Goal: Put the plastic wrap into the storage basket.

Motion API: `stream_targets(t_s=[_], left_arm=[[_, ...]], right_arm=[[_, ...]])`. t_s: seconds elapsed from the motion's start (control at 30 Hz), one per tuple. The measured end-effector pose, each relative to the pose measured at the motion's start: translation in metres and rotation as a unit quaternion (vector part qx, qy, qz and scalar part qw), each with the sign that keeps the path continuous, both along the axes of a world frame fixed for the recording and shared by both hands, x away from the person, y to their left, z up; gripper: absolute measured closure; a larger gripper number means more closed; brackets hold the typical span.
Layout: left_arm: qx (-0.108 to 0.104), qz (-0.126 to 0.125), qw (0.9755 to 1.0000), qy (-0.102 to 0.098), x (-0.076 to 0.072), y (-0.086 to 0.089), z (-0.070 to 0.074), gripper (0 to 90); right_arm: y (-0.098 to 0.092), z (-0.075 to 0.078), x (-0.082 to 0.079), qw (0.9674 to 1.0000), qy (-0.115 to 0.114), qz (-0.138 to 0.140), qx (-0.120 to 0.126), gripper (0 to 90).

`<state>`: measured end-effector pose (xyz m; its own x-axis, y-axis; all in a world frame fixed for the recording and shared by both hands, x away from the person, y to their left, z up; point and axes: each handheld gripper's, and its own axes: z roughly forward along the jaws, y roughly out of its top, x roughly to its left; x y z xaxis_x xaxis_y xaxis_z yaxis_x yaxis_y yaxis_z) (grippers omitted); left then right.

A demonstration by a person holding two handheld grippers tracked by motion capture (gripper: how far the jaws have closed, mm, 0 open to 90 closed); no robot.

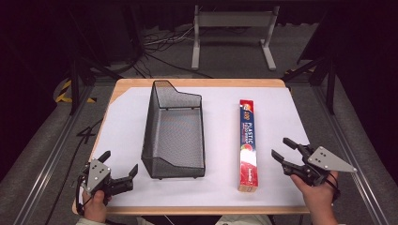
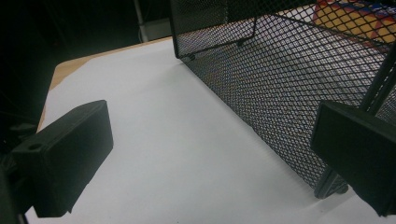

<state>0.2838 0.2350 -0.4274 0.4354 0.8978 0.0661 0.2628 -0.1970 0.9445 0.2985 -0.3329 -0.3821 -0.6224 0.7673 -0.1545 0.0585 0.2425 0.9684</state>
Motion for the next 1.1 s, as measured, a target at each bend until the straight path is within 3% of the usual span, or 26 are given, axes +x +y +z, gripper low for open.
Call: stream_targets(t_s=[0.1,0.23,0.37,0.5,0.57,0.63,0.87,0.97,1.0,1.07,1.1], left_arm=[[0.003,-0.002,1.0,0.0,0.0,-0.001,0.0,0.0],[0.001,0.0,1.0,0.0,0.0,0.001,0.0,0.0],[0.001,0.0,1.0,0.0,0.0,0.001,0.0,0.0],[0.002,0.0,1.0,0.0,0.0,0.001,0.0,0.0],[0.001,0.0,1.0,0.0,0.0,0.001,0.0,0.0],[0.001,0.0,1.0,0.0,0.0,0.001,0.0,0.1],[0.002,0.0,1.0,0.0,0.0,0.001,0.0,0.0],[0.002,0.0,1.0,0.0,0.0,0.001,0.0,0.0],[0.002,0.0,1.0,0.0,0.0,0.001,0.0,0.0],[0.003,0.0,1.0,0.001,0.0,0.001,0.0,0.0],[0.003,0.001,1.0,0.0,0.0,0.001,0.0,0.0]], right_arm=[[0.012,0.004,0.002,0.9994,0.012,0.032,0.001,49.9],[0.035,0.009,0.004,0.995,0.04,0.092,-0.003,63.9],[0.048,0.013,0.003,0.9914,0.05,0.12,-0.013,72.7],[0.063,0.016,0.004,0.9843,0.064,0.162,-0.03,89.1],[0.071,0.018,0.005,0.9793,0.069,0.187,-0.038,90.0],[0.076,0.019,0.006,0.9767,0.068,0.199,-0.043,90.0],[0.084,0.024,0.006,0.974,0.072,0.211,-0.043,90.0],[0.089,0.024,0.007,0.9734,0.086,0.205,-0.056,90.0],[0.091,0.024,0.008,0.9724,0.099,0.201,-0.065,90.0],[0.095,0.023,0.01,0.9707,0.103,0.203,-0.078,90.0],[0.096,0.021,0.013,0.9686,0.125,0.201,-0.078,90.0]])
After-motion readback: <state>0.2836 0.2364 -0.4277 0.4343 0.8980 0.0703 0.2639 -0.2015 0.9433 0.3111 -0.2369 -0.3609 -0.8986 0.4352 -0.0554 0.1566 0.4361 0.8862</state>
